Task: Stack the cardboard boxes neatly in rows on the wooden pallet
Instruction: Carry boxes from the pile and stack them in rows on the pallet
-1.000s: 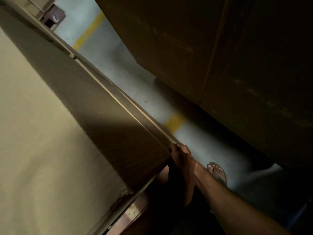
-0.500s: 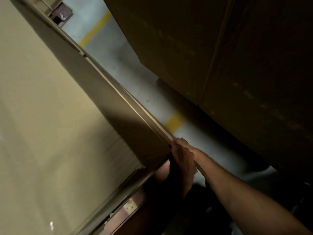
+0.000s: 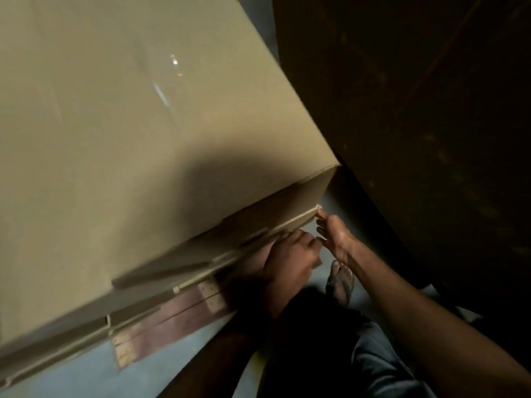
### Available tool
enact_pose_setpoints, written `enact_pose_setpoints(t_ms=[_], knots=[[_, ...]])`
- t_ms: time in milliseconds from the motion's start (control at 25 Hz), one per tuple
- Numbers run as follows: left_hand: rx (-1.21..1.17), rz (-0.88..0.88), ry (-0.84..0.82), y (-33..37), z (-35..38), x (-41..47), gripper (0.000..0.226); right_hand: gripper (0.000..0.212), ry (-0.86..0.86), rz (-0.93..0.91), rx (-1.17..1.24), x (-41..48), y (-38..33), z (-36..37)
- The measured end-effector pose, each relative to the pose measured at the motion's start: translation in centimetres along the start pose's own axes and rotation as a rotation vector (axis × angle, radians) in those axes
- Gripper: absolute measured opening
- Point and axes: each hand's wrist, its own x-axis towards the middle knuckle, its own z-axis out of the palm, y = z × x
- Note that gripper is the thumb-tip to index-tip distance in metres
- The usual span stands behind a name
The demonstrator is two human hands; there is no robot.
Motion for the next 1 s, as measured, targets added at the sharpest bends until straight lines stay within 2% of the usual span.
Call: enact_pose_setpoints(t_ms=[40,120,200,280,360,440,680,800,840,920,1000], knots=[[-0.160,-0.210,-0.026,-0.2,-0.6,-0.8,0.022,0.051,-0.004,-0.029,-0.021,-0.8,0.7,0.3],[-0.359,-0.598,0.096,-1.2,0.5,-3.4,0.025,0.051,0.033,-0.059,-0.021,-2.5,1.3,0.9],[-0.686,-0.948,0.238,-2.5,0.8,-5.5,0.025,0.051,0.088,-0.102,-0.027,-3.7,0.6,1.3],[-0.853,-1.204,0.366,-3.8,0.0,-6.9,0.023,0.056,0.113,-0.125,0.006,-4.1,-0.4,1.5],[-0.862,-1.376,0.397,-4.1,-0.4,-8.5,0.020,0.058,0.079,-0.129,0.018,-4.2,-1.2,1.9],[-0.927,-1.420,0.492,-4.3,-0.1,-9.5,0.022,0.054,0.060,-0.144,-0.010,-3.8,-1.5,2.1],[-1.164,-1.401,0.649,-4.5,2.7,-8.8,0.055,0.059,0.039,-0.171,-0.167,-3.6,-2.3,2.1],[-1.033,-1.384,0.766,-4.0,3.5,-7.7,0.068,0.056,-0.012,-0.182,-0.286,-3.4,-3.1,1.7],[-0.967,-1.383,0.770,-3.8,3.5,-7.5,0.065,0.055,-0.026,-0.185,-0.321,-3.1,-3.4,1.6],[-0.860,-1.371,0.716,-3.7,4.5,-7.4,0.059,0.052,-0.039,-0.192,-0.398,-2.5,-4.1,0.9],[-0.847,-1.356,0.677,-3.2,4.5,-7.3,0.055,0.061,-0.053,-0.193,-0.454,-1.8,-5.0,0.1]])
